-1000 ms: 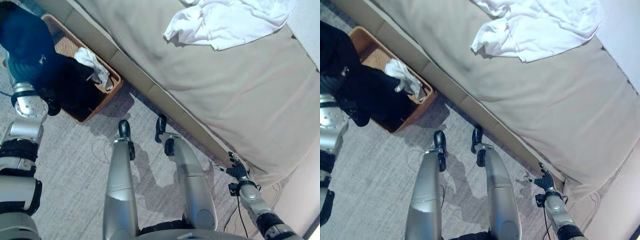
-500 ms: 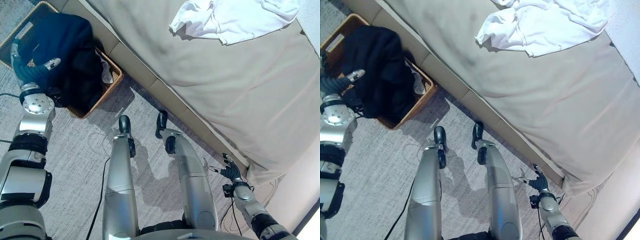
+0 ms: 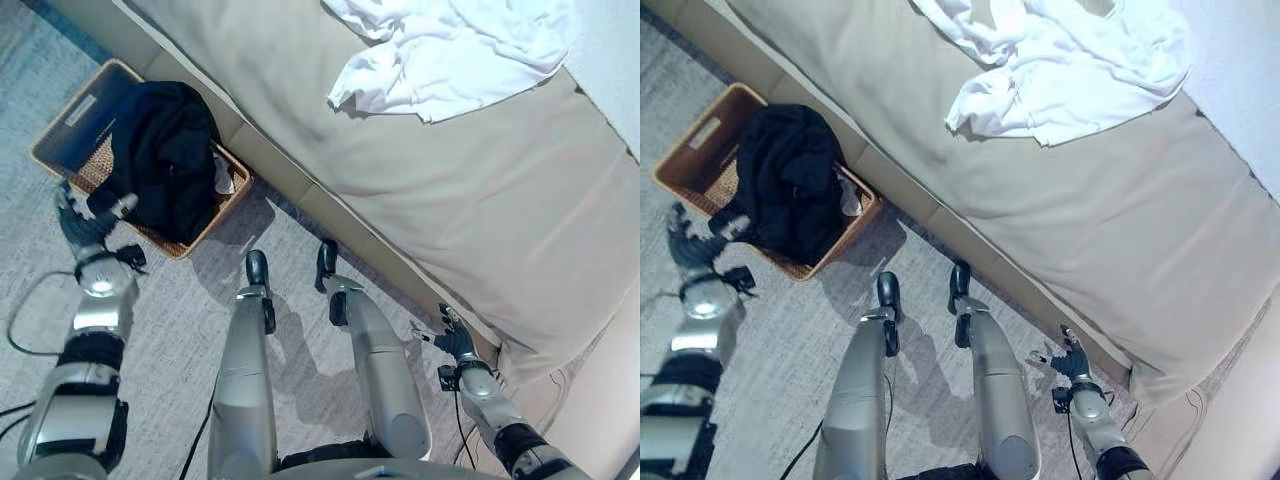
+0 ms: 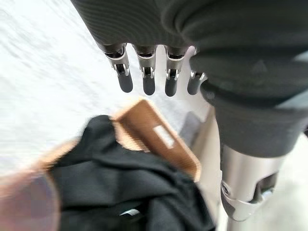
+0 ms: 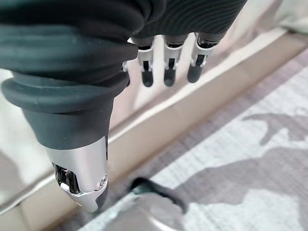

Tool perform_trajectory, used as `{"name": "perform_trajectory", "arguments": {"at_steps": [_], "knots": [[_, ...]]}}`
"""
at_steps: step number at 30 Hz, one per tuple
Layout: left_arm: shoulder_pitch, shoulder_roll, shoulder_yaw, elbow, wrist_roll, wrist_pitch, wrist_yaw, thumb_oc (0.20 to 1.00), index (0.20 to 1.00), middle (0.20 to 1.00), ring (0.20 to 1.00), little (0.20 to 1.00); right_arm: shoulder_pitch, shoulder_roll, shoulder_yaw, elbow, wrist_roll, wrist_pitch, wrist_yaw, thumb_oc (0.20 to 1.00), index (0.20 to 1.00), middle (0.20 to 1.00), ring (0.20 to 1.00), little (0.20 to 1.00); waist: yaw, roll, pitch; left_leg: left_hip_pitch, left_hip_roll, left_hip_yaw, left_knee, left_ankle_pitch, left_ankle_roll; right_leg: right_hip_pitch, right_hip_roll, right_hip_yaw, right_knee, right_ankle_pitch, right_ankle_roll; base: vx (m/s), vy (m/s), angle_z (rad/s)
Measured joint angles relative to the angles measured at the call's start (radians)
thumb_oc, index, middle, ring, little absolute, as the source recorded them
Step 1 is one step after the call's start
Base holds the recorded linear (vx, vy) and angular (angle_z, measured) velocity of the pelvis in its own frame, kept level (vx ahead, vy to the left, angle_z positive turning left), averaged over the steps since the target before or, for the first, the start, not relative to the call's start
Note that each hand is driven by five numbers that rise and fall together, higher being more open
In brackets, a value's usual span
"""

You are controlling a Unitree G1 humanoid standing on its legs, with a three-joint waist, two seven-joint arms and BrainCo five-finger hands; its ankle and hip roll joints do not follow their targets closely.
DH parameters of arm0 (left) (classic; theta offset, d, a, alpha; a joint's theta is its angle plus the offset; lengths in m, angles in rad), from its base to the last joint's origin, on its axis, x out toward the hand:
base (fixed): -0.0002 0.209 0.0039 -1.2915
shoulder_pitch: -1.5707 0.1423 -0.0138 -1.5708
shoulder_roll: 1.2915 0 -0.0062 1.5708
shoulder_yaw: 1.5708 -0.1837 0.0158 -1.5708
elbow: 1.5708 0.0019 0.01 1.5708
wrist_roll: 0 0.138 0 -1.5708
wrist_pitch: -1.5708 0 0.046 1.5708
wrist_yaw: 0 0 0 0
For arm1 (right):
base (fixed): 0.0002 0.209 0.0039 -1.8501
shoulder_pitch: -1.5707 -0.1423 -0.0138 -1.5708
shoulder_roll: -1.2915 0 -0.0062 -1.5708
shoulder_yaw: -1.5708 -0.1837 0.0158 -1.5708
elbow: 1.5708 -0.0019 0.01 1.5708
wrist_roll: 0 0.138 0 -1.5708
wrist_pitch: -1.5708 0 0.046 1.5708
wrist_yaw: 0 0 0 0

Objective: Pick up clothes into the bucket

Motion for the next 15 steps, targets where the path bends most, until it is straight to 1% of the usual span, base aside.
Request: {"name": "perform_trajectory", "arguments": {"at_steps": [1, 2, 3, 4, 5, 6, 7, 8, 9, 10, 11, 12, 13, 14, 15], "knots": [[0.021, -0.036, -0.009, 0.0, 0.001, -0.01, -0.012, 1.0, 1.0, 1.0, 1.0, 1.0, -0.003, 0.0, -0.002, -0.004, 0.0, -0.001, -0.005, 1.0, 1.0, 1.0, 1.0, 1.0, 0.003, 0.0, 0.0, 0.054, -0.005, 0.005, -0.045, 0.015, -0.006, 0.044, -0.001, 0.006, -0.032, 0.011, 0.002, -0.04, -0.05, -0.01], [0.054, -0.062, -0.018, -0.004, 0.002, -0.016, -0.025, 1.0, 1.0, 1.0, 1.0, 1.0, -0.01, 0.0, -0.003, -0.018, -0.001, -0.002, -0.006, 1.0, 1.0, 1.0, 1.0, 1.0, 0.02, 0.003, 0.002, 0.089, -0.008, 0.006, -0.065, 0.03, -0.004, 0.078, -0.002, 0.007, -0.042, 0.013, 0.001, -0.03, -0.059, 0.04], [0.085, -0.104, -0.014, -0.012, 0.011, -0.037, -0.035, 1.0, 1.0, 1.0, 1.0, 1.0, -0.01, 0.0, -0.021, -0.036, 0.0, -0.001, -0.011, 1.0, 1.0, 1.0, 1.0, 1.0, 0.024, 0.008, 0.006, 0.16, -0.015, 0.006, -0.118, 0.039, -0.009, 0.134, -0.005, 0.004, -0.068, 0.013, 0.001, 0.06, -0.04, 0.08], [0.103, -0.123, -0.02, -0.015, 0.02, -0.042, -0.044, 1.0, 1.0, 1.0, 1.0, 1.0, -0.012, 0.0, -0.025, -0.045, -0.001, -0.002, -0.014, 1.0, 1.0, 1.0, 1.0, 1.0, 0.03, 0.009, 0.005, 0.191, -0.019, 0.005, -0.141, 0.051, -0.009, 0.161, -0.009, 0.004, -0.079, 0.013, 0.001, 0.09, -0.059, 0.1], [0.132, -0.136, -0.056, -0.017, 0.036, -0.049, -0.069, 1.0, 1.0, 1.0, 1.0, 1.0, -0.018, 0.0, -0.035, -0.063, -0.001, -0.006, -0.018, 1.0, 1.0, 1.0, 1.0, 1.0, 0.039, 0.015, 0.004, 0.24, -0.02, 0.003, -0.175, 0.055, -0.011, 0.2, -0.009, 0.001, -0.092, 0.012, 0.001, 0.11, -0.052, 0.07], [0.144, -0.15, -0.068, -0.019, 0.041, -0.056, -0.086, 1.0, 1.0, 1.0, 1.0, 1.0, -0.018, -0.001, -0.044, -0.066, -0.001, -0.006, -0.022, 1.0, 1.0, 1.0, 1.0, 1.0, 0.044, 0.02, 0.003, 0.269, -0.021, 0.002, -0.202, 0.063, -0.014, 0.222, -0.009, -0.002, -0.104, 0.012, 0.001, 0.09, -0.06, 0.1], [0.164, -0.158, -0.096, -0.011, 0.071, -0.061, -0.108, 1.0, 1.0, 1.0, 1.0, 1.0, -0.03, 0.0, -0.049, -0.068, -0.002, -0.007, -0.024, 1.0, 1.0, 1.0, 1.0, 1.0, 0.049, 0.028, 0.003, 0.315, -0.024, -0.003, -0.246, 0.079, -0.017, 0.26, -0.01, -0.008, -0.124, 0.012, 0.001, 0.1, -0.059, 0.14], [0.17, -0.16, -0.117, 0.005, 0.089, -0.061, -0.123, 1.0, 1.0, 1.0, 1.0, 1.0, -0.031, 0.0, -0.051, -0.069, -0.003, -0.007, -0.024, 1.0, 1.0, 1.0, 1.0, 1.0, 0.047, 0.034, 0.004, 0.341, -0.027, -0.007, -0.27, 0.088, -0.021, 0.282, -0.011, -0.013, -0.136, 0.012, 0.001, 0.11, -0.065, 0.16], [0.177, -0.165, -0.137, 0.02, 0.11, -0.06, -0.137, 1.0, 1.0, 1.0, 1.0, 1.0, -0.028, -0.003, -0.054, -0.073, -0.007, -0.009, -0.024, 1.0, 1.0, 1.0, 1.0, 1.0, 0.047, 0.046, 0.0, 0.364, -0.028, -0.013, -0.291, 0.098, -0.022, 0.302, -0.011, -0.017, -0.145, 0.012, 0.001, 0.1, -0.064, 0.15], [0.197, -0.181, -0.139, 0.032, 0.146, -0.061, -0.16, 1.0, 1.0, 1.0, 1.0, 1.0, -0.03, -0.007, -0.057, -0.077, -0.017, -0.009, -0.024, 1.0, 1.0, 1.0, 1.0, 1.0, 0.05, 0.069, -0.001, 0.41, -0.028, -0.017, -0.328, 0.108, -0.028, 0.34, -0.01, -0.022, -0.162, 0.012, 0.001, 0.11, -0.066, 0.12], [0.206, -0.186, -0.148, 0.037, 0.156, -0.061, -0.17, 1.0, 1.0, 1.0, 1.0, 1.0, -0.028, -0.007, -0.06, -0.077, -0.02, -0.01, -0.024, 1.0, 1.0, 1.0, 1.0, 1.0, 0.047, 0.081, -0.007, 0.426, -0.028, -0.019, -0.346, 0.116, -0.029, 0.352, -0.009, -0.025, -0.17, 0.013, 0.001, 0.11, -0.07, 0.15], [0.218, -0.205, -0.166, 0.079, 0.175, -0.072, -0.198, 1.0, 1.0, 1.0, 1.0, 1.0, -0.028, -0.009, -0.067, -0.063, -0.022, -0.012, -0.022, 1.0, 1.0, 1.0, 1.0, 1.0, 0.053, 0.118, -0.023, 0.454, -0.028, -0.027, -0.373, 0.124, -0.03, 0.382, -0.009, -0.036, -0.19, 0.014, 0.001, 0.12, -0.065, 0.14], [0.231, -0.237, -0.169, 0.148, 0.205, -0.071, -0.234, 1.0, 1.0, 1.0, 1.0, 1.0, -0.023, -0.008, -0.073, -0.042, -0.023, -0.012, -0.013, 1.0, 1.0, 1.0, 1.0, 1.0, 0.046, 0.153, -0.042, 0.503, -0.028, -0.03, -0.412, 0.137, -0.035, 0.423, -0.007, -0.041, -0.212, 0.017, 0.004, 0.11, -0.077, 0.12], [0.247, -0.248, -0.167, 0.154, 0.215, -0.069, -0.243, 1.0, 1.0, 1.0, 1.0, 1.0, -0.02, -0.009, -0.073, -0.038, -0.025, -0.012, -0.008, 1.0, 1.0, 1.0, 1.0, 1.0, 0.046, 0.167, -0.053, 0.514, -0.028, -0.031, -0.42, 0.137, -0.035, 0.436, -0.006, -0.043, -0.22, 0.017, 0.004, 0.11, -0.094, 0.06], [0.281, -0.271, -0.168, 0.172, 0.234, -0.072, -0.265, 1.0, 1.0, 1.0, 1.0, 1.0, -0.01, -0.016, -0.072, -0.028, -0.042, -0.014, 0.0, 1.0, 1.0, 1.0, 1.0, 1.0, 0.05, 0.201, -0.08, 0.531, -0.025, -0.035, -0.434, 0.138, -0.035, 0.455, -0.002, -0.048, -0.234, 0.017, 0.004, 0.07, -0.074, 0.06]]}}
